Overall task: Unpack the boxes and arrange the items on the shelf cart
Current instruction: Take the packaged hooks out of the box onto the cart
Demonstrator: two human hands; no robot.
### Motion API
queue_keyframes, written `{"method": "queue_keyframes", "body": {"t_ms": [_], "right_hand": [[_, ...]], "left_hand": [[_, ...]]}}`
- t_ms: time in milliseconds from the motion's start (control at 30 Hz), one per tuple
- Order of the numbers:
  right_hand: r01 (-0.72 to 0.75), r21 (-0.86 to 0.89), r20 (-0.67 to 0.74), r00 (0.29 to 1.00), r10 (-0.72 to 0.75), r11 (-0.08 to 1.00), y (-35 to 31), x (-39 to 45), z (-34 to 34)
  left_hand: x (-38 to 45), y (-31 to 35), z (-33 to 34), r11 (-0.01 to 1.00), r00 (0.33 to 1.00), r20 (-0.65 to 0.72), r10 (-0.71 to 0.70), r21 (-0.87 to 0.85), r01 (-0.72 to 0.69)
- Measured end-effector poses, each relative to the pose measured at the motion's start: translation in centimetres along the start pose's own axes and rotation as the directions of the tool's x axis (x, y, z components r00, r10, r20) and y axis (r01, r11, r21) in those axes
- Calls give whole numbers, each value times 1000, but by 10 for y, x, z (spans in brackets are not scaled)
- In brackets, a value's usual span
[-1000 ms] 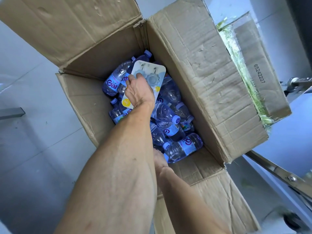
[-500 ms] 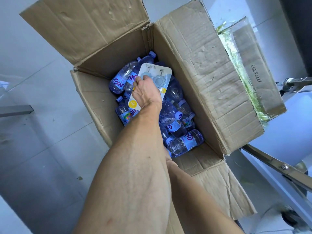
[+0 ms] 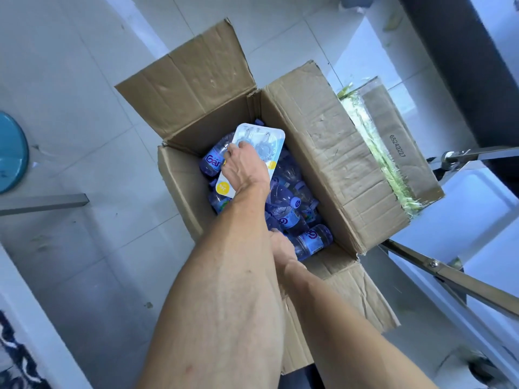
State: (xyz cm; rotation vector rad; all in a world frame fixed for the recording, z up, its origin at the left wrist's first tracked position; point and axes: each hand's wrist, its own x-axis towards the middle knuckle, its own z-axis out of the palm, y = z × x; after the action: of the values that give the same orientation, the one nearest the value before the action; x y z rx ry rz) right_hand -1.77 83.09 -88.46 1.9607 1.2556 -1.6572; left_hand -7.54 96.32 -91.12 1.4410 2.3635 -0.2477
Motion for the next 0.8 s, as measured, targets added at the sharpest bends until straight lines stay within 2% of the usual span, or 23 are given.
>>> {"method": "queue_keyframes", "body": {"t_ms": [67,200,333,467,567,800], "right_hand": [[-48,-118,-61,997,41,992,-5,-15,-7],[-84,-220,-216,976,36,972,-21,-65,-51],[-99,-116,-423,905,41,988,-40,-142,-118],[-89,64,-599,793,109,994,-43,-236,-190],[-59,162,-706,691,158,985,-37,-305,-234],[-13,282,-799,551,242,959,18,-444,-317]], "left_hand": [[-12,-1,-27,1000,1000,-5,-7,1,7],[-46,9,-103,1000,1000,3,14,-20,-14],[-92,39,-206,995,998,-35,55,-85,-58],[-160,81,-309,969,991,-85,101,-217,-117],[-213,109,-368,955,974,-111,196,-205,-215],[-335,190,-437,908,912,-144,384,-119,-401]]}}
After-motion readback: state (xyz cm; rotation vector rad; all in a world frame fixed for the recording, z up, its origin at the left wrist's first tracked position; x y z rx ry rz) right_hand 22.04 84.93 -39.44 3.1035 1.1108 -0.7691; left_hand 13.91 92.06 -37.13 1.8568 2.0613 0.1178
